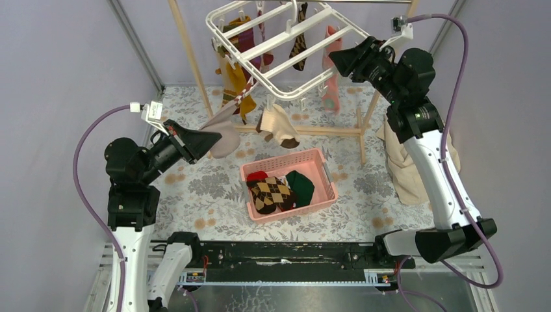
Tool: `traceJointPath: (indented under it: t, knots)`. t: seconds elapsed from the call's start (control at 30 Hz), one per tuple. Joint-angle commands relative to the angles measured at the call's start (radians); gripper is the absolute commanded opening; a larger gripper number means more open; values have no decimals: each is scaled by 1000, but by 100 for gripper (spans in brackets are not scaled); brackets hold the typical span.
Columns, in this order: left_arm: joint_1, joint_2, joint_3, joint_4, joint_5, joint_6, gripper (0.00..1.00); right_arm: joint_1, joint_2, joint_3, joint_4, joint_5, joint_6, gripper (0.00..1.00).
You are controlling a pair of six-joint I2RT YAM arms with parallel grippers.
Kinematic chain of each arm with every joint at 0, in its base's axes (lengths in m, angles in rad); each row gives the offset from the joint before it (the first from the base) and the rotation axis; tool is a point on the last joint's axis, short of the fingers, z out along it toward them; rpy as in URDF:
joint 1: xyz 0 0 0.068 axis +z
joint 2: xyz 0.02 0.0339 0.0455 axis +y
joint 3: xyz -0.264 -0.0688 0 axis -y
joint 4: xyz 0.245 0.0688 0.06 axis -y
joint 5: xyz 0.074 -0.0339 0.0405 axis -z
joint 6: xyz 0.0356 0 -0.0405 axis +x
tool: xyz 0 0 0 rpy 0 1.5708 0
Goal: Remove the socks clipped to the hanger
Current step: Adjust the hanger on the clothesline.
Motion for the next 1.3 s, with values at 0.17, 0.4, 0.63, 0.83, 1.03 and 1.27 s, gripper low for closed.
traceJointPath:
  t: [0.17, 0.4, 0.63, 0.83, 1.03, 1.27]
  knots:
    - [7, 5, 50, 43, 96, -64, 0, -159, 132, 8, 171, -41, 40, 49]
    - [-28, 44, 57, 113, 119, -128, 0, -183, 263, 66, 249, -90, 95, 49]
    - [-393, 148, 73, 117, -125, -71, 0, -182, 347, 148, 250, -117, 107, 49]
    - [-803, 326, 141, 84, -471, 43, 0, -185, 382, 187, 236, -134, 88, 49]
    - [-932, 404, 168, 96, -583, 65, 0, -189, 436, 234, 228, -153, 73, 49]
    - [-995, 381, 118, 97, -683, 75, 0, -198, 478, 293, 227, -192, 81, 49]
